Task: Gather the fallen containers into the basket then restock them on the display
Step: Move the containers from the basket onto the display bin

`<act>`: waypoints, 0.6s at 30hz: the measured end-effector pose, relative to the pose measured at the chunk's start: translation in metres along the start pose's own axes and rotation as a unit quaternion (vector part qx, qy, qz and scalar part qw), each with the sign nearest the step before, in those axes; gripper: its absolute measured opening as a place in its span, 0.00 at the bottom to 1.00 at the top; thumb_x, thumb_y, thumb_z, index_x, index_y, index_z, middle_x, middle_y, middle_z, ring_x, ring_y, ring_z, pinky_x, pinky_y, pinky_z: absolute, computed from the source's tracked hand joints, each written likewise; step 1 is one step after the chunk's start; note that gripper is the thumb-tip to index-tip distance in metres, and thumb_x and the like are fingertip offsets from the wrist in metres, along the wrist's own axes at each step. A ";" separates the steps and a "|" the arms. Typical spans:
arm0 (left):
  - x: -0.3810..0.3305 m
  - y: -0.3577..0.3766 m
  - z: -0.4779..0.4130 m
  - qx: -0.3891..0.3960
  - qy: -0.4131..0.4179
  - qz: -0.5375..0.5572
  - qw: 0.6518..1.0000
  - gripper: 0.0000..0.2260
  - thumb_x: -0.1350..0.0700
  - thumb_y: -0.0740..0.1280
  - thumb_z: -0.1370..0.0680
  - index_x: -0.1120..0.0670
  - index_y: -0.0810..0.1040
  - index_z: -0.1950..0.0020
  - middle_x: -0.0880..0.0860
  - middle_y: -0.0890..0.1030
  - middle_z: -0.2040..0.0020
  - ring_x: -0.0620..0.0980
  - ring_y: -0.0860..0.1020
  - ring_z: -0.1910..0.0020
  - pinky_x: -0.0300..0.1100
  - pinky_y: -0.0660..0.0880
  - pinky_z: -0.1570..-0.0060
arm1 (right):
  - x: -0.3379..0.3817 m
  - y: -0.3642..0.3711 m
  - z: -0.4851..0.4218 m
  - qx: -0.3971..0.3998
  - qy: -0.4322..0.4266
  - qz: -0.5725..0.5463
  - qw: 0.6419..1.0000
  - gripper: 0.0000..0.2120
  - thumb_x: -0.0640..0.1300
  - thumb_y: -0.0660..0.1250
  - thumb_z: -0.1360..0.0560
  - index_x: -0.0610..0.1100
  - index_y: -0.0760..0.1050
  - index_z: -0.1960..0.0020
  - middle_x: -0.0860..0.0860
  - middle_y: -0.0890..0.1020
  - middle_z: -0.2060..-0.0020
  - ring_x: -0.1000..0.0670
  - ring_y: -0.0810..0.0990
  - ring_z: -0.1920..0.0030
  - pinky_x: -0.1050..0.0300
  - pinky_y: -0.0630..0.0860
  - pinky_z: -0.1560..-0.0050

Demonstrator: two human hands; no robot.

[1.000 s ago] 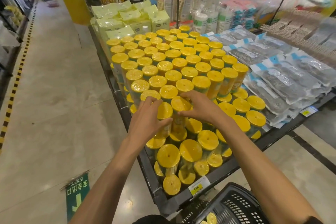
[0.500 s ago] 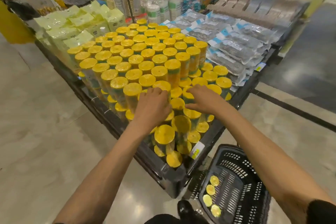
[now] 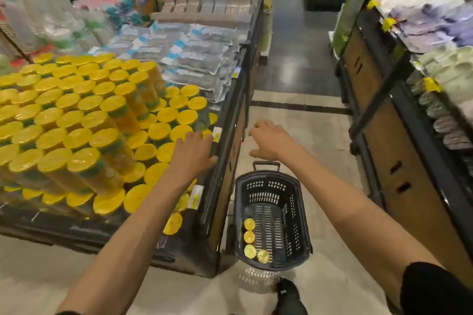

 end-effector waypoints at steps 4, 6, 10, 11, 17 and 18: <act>-0.061 -0.007 -0.025 -0.004 0.019 -0.010 1.000 0.25 0.41 0.64 0.23 0.52 0.69 0.31 0.58 0.73 0.34 0.61 0.69 0.32 0.59 0.66 0.36 | -0.066 0.008 0.025 -0.005 0.037 0.007 0.999 0.27 0.55 0.67 0.25 0.45 0.69 0.29 0.43 0.68 0.30 0.42 0.65 0.30 0.43 0.67 0.34; -0.091 -0.008 -0.039 -0.004 0.022 -0.004 1.000 0.24 0.42 0.63 0.23 0.53 0.70 0.32 0.58 0.73 0.34 0.61 0.69 0.33 0.59 0.66 0.35 | -0.101 0.012 0.034 0.000 0.051 0.007 0.999 0.28 0.55 0.66 0.24 0.45 0.68 0.29 0.43 0.66 0.28 0.41 0.64 0.29 0.43 0.66 0.33; -0.160 -0.009 -0.071 0.013 0.018 0.002 1.000 0.25 0.41 0.64 0.24 0.53 0.70 0.32 0.58 0.73 0.34 0.60 0.69 0.33 0.56 0.67 0.36 | -0.179 0.019 0.053 0.011 0.067 0.001 0.998 0.27 0.56 0.66 0.24 0.46 0.68 0.28 0.42 0.64 0.27 0.41 0.63 0.28 0.43 0.65 0.32; -0.165 -0.007 -0.075 0.019 0.014 0.008 1.000 0.26 0.40 0.64 0.24 0.53 0.70 0.30 0.58 0.73 0.33 0.60 0.68 0.32 0.57 0.67 0.36 | -0.185 0.020 0.054 0.009 0.064 -0.003 0.998 0.27 0.56 0.66 0.24 0.46 0.68 0.28 0.42 0.65 0.27 0.41 0.64 0.29 0.43 0.66 0.32; -0.248 -0.012 -0.115 -0.006 0.002 0.035 0.999 0.23 0.42 0.64 0.24 0.53 0.72 0.34 0.57 0.76 0.39 0.60 0.73 0.38 0.56 0.73 0.43 | -0.272 0.025 0.065 0.014 0.045 -0.017 0.999 0.27 0.55 0.66 0.23 0.45 0.67 0.28 0.42 0.68 0.30 0.41 0.66 0.31 0.44 0.67 0.33; -0.258 -0.014 -0.120 -0.008 -0.001 0.043 0.999 0.22 0.42 0.64 0.24 0.53 0.72 0.34 0.57 0.77 0.40 0.60 0.73 0.39 0.56 0.74 0.44 | -0.283 0.026 0.064 0.015 0.040 -0.021 0.999 0.27 0.54 0.66 0.23 0.45 0.67 0.28 0.42 0.68 0.30 0.41 0.66 0.31 0.44 0.67 0.34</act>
Point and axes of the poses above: each hand's wrist, its own z-axis away from the middle knuckle, its own y-axis out of the palm, x = y × z, the point moved 9 cm from there along -z, towards the middle knuckle
